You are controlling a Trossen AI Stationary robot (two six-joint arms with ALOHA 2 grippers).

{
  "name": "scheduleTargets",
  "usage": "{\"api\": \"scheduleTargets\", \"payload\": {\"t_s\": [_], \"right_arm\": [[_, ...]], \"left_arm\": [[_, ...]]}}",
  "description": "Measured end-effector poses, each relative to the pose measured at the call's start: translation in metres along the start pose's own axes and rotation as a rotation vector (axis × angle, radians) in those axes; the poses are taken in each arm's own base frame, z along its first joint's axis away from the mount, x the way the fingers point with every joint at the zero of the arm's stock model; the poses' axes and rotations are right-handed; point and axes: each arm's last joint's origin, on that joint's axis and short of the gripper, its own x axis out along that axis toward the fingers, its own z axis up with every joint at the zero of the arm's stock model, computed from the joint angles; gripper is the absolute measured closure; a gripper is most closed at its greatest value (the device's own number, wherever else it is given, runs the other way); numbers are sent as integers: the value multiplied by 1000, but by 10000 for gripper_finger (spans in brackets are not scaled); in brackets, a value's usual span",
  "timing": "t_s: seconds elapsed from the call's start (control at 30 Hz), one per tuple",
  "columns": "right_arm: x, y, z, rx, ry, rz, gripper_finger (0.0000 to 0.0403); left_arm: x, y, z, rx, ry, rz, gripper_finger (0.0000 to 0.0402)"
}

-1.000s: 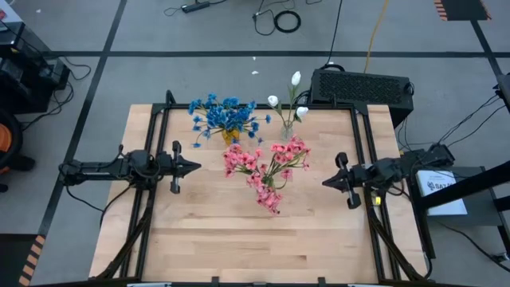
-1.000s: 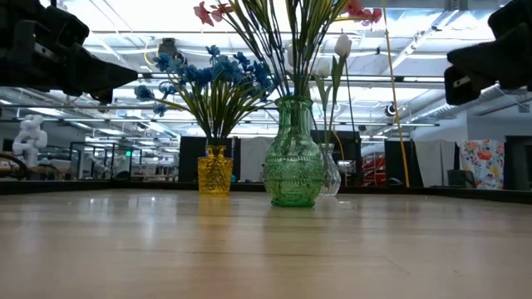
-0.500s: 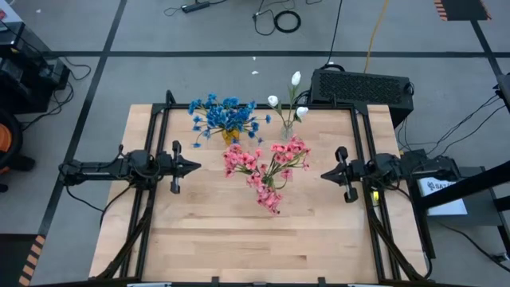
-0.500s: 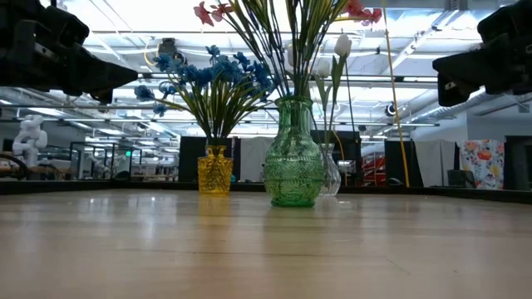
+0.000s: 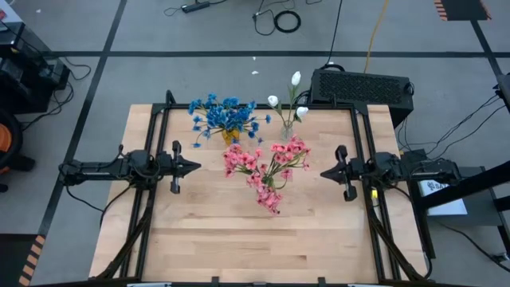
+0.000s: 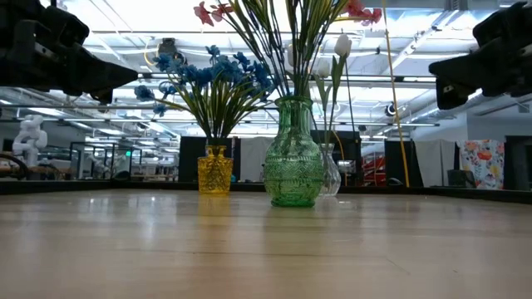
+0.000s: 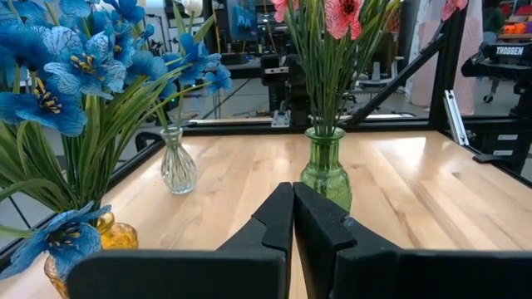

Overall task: Sort flowers into vase by color
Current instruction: Return to Home Position

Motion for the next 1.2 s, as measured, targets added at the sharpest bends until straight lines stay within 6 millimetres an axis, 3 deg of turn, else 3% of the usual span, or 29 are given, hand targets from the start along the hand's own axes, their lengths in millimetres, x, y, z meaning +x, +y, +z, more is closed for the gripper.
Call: {"api": "scheduleTargets", "payload": {"t_s": [1.2], "right_arm": [[0,1,0,47,-2,24,403]], "left_arm": [[0,0,0,0,0,0,384]]}}
